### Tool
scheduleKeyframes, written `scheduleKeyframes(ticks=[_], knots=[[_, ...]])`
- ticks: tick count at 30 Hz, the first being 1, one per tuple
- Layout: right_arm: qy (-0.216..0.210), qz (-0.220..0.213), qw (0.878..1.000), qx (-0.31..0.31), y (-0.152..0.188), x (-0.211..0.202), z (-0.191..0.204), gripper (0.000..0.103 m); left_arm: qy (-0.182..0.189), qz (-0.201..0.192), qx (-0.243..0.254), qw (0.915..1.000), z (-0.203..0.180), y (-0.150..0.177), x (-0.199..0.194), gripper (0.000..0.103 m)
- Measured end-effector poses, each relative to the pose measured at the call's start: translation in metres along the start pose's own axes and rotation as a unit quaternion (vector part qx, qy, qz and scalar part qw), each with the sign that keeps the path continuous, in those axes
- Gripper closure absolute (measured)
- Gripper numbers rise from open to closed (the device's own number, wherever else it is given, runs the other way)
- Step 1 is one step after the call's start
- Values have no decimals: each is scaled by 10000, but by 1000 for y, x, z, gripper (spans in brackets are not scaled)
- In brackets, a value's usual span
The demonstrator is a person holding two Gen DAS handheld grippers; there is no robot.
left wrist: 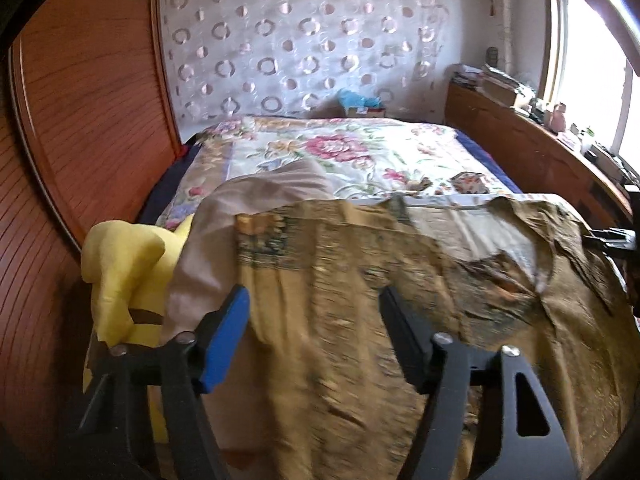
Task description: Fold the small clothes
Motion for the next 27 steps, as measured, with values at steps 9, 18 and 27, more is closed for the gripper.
scheduleKeyframes(ticks=[9,18,27], knots=[[157,-40,9998,62,3,0,3,40,-16,314,-102,9995,26,-25,35,48],[188,-43,9998,69,3,-1,6,37,159,546,-258,9980,39,-46,59,53],[205,-49,9998,61,3,-1,6,36,199,675,-279,9971,36,-50,70,55]])
Point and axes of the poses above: each gripper's, at about its wrist camera, not at the fingertips, and x roughly the way its jaws point, z to its left, y to its underside, the point moved 4 cm from there along x, roughly the way its jaws point, and after that the axes turned 11 degrees about z, right-handed, at the moved point
